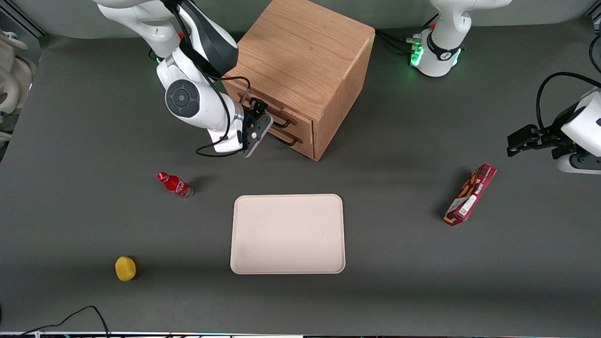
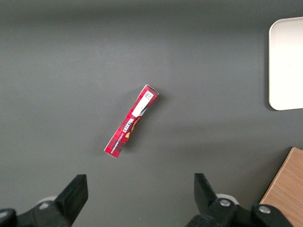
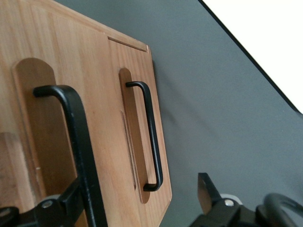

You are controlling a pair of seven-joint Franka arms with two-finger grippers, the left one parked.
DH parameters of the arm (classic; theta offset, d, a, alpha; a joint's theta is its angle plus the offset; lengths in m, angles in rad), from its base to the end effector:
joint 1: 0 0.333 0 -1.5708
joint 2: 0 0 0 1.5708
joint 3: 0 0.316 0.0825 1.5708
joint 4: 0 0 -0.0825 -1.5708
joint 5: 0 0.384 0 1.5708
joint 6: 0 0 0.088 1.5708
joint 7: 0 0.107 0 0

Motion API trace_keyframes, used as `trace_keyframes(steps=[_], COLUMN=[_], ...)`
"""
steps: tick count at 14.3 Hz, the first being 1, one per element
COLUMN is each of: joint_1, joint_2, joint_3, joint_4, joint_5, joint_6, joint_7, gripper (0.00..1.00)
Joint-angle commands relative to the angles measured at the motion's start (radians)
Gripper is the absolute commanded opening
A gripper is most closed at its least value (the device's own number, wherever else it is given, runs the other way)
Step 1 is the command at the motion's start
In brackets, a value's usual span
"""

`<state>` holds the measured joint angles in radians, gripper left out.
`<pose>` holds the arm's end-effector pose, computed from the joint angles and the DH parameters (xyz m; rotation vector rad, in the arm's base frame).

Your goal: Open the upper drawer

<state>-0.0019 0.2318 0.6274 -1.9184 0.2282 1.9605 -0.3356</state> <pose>0.4741 0.3426 0.3868 -2.5600 -1.1663 0.2824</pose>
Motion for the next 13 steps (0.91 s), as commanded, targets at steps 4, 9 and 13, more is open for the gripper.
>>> trace_keyframes(steps=[4, 9, 13], joint_1=[-0.01, -0.012, -0.012], joint_2=[0.027, 0.058, 0.099], joint_3=[-0.009, -0.028, -0.034], joint_4=[0.03, 0.071, 0.119], joint_5=[-0.044, -0.044, -0.047], joint_6=[0.0, 0.0, -0.002], joint_7=[-0.055, -0.062, -0.056], gripper=[1.0, 1.0, 1.0])
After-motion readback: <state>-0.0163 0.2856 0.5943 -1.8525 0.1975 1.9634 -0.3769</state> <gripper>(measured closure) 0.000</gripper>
